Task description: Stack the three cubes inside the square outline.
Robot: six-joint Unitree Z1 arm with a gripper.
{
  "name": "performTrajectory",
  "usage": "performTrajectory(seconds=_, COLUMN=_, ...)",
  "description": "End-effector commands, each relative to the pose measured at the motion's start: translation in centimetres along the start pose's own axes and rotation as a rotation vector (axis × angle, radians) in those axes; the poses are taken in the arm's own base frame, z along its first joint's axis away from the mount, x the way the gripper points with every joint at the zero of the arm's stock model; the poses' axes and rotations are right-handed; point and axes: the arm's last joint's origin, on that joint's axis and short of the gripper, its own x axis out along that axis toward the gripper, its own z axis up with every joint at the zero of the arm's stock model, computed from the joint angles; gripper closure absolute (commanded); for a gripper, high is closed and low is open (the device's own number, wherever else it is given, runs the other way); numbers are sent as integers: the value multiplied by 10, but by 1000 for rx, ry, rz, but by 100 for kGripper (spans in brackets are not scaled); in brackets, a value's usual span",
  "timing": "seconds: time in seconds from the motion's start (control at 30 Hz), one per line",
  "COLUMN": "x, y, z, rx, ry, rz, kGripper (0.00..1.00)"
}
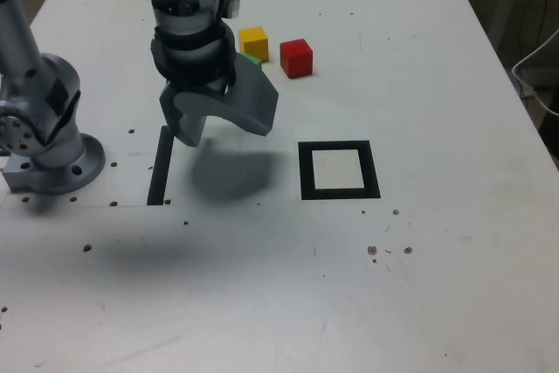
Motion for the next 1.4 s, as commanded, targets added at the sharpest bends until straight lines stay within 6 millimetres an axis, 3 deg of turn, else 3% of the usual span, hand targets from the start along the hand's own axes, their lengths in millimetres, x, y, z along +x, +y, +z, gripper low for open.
performTrajectory(seconds=0.0, x=-1, y=0, z=1, rx=0, ry=-3, rz=2, kGripper=0)
performTrajectory(seconds=0.47, x=-4, y=0, z=4, rx=-6, ry=-38, rz=-7, kGripper=0)
performTrajectory(seconds=0.87, x=-41, y=7, z=13, rx=39, ry=35, rz=-39, kGripper=0)
performTrajectory(seconds=1.1, x=-50, y=27, z=35, rx=54, ry=64, rz=-114, kGripper=0)
performTrajectory(seconds=1.37, x=-60, y=66, z=56, rx=39, ry=34, rz=-116, kGripper=0)
